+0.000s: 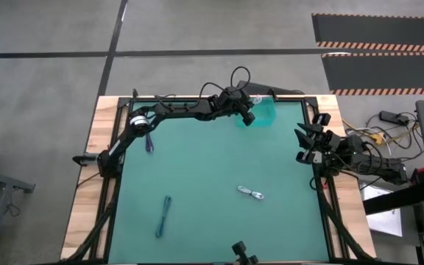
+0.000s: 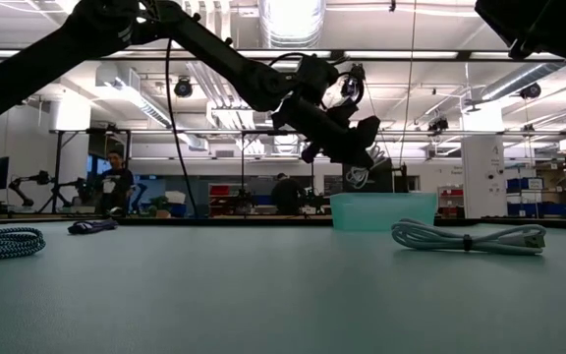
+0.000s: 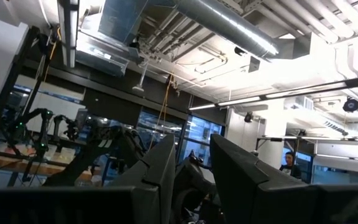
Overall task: Pick and place USB-C Cables
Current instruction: Put the top white charger cable into the blue bin
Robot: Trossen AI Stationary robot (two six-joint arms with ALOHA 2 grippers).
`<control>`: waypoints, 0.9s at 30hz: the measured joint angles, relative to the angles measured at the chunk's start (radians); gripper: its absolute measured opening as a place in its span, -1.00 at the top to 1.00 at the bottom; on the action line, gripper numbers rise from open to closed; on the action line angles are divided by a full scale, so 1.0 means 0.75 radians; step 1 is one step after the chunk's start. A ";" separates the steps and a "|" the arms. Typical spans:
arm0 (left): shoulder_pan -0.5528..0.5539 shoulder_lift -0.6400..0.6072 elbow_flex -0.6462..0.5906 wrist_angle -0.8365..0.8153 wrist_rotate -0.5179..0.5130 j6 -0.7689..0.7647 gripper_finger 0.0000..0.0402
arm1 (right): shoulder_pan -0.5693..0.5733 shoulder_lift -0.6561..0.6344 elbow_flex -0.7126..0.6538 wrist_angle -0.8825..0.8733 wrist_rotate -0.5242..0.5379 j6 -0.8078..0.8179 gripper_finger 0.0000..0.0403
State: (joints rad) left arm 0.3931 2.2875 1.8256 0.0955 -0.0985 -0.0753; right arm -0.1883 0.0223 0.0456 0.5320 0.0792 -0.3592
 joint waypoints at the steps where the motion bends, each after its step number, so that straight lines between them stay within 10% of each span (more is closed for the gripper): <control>1: 0.000 0.000 0.000 0.000 -0.001 -0.001 0.98 | -0.001 0.000 0.000 0.000 0.000 0.000 0.54; 27: 0.001 -0.001 0.000 0.001 -0.049 -0.013 0.78 | 0.000 0.000 0.000 0.000 0.000 -0.001 0.54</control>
State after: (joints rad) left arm 0.3935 2.2868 1.8256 0.0961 -0.1350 -0.0847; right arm -0.1883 0.0223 0.0456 0.5323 0.0795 -0.3595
